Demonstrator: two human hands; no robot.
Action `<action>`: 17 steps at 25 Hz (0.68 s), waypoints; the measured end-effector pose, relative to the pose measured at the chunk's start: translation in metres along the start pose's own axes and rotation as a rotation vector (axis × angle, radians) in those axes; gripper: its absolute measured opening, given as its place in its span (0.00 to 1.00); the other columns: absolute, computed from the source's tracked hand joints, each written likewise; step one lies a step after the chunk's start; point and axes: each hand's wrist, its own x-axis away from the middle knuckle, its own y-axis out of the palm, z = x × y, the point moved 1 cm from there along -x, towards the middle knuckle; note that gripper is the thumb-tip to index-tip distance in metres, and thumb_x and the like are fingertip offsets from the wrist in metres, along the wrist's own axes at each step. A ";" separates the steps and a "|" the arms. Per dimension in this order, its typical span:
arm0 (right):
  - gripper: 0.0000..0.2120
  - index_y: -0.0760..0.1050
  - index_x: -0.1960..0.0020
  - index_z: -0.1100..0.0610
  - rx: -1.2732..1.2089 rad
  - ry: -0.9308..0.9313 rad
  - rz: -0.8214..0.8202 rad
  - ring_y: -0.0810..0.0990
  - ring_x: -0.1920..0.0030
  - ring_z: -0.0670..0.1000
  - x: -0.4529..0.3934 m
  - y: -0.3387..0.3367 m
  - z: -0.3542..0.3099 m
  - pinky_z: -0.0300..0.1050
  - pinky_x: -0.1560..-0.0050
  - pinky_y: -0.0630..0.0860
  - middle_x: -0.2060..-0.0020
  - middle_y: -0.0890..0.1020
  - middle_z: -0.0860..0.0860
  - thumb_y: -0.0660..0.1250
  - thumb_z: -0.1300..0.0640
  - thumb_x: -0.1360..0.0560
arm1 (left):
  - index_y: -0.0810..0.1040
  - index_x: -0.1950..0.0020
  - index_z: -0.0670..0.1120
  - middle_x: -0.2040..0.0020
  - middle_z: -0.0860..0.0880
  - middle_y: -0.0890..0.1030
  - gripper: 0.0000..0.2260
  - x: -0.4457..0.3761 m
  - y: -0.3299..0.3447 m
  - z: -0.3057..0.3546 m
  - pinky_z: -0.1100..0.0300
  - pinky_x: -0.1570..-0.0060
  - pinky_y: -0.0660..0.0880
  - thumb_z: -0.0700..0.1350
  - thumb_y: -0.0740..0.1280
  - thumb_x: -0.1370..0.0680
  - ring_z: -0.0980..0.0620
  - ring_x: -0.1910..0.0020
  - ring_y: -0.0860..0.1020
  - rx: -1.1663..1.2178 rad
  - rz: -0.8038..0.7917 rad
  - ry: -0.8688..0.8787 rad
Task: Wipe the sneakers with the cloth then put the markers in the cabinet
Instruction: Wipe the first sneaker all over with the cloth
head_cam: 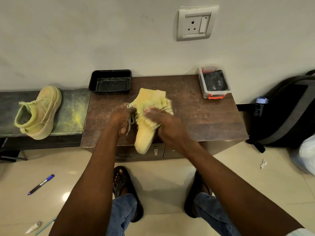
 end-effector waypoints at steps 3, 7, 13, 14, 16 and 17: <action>0.31 0.75 0.35 0.60 -0.135 0.302 0.126 0.67 0.29 0.50 0.001 -0.010 0.014 0.55 0.27 0.62 0.33 0.74 0.53 0.55 0.75 0.35 | 0.76 0.58 0.46 0.60 0.45 0.80 0.04 0.000 0.003 0.002 0.51 0.55 0.75 0.41 0.70 0.25 0.46 0.59 0.78 -0.038 -0.004 0.000; 0.29 0.78 0.38 0.60 0.026 -0.096 -0.074 0.72 0.32 0.53 0.015 0.009 -0.038 0.47 0.29 0.63 0.38 0.78 0.53 0.59 0.74 0.36 | 0.74 0.58 0.47 0.68 0.50 0.80 0.05 -0.001 0.000 -0.004 0.58 0.68 0.74 0.44 0.68 0.23 0.50 0.67 0.76 -0.042 0.029 -0.005; 0.32 0.75 0.35 0.60 -0.064 0.209 0.124 0.67 0.29 0.52 0.008 -0.011 0.012 0.54 0.27 0.62 0.34 0.75 0.52 0.55 0.74 0.37 | 0.75 0.61 0.47 0.63 0.46 0.79 0.07 0.004 0.010 0.000 0.54 0.63 0.74 0.39 0.68 0.24 0.50 0.65 0.76 -0.034 0.033 0.047; 0.31 0.75 0.36 0.60 0.014 0.098 0.081 0.68 0.29 0.52 0.009 -0.005 -0.001 0.51 0.27 0.63 0.35 0.75 0.53 0.55 0.72 0.37 | 0.75 0.61 0.47 0.65 0.47 0.78 0.07 0.006 0.011 0.002 0.55 0.64 0.73 0.38 0.67 0.24 0.51 0.67 0.75 -0.056 0.025 0.080; 0.29 0.76 0.36 0.59 0.155 -0.176 -0.018 0.70 0.31 0.54 0.013 0.003 -0.018 0.45 0.31 0.65 0.36 0.77 0.53 0.54 0.66 0.35 | 0.75 0.60 0.46 0.66 0.47 0.77 0.07 0.009 0.012 0.005 0.60 0.70 0.71 0.37 0.66 0.23 0.54 0.70 0.74 -0.118 -0.007 0.169; 0.29 0.75 0.35 0.59 0.172 -0.215 -0.004 0.70 0.31 0.53 0.012 0.000 -0.015 0.45 0.32 0.66 0.35 0.76 0.53 0.53 0.65 0.35 | 0.75 0.59 0.45 0.66 0.48 0.77 0.07 0.012 0.011 0.007 0.61 0.71 0.70 0.37 0.66 0.22 0.55 0.71 0.73 -0.147 -0.036 0.209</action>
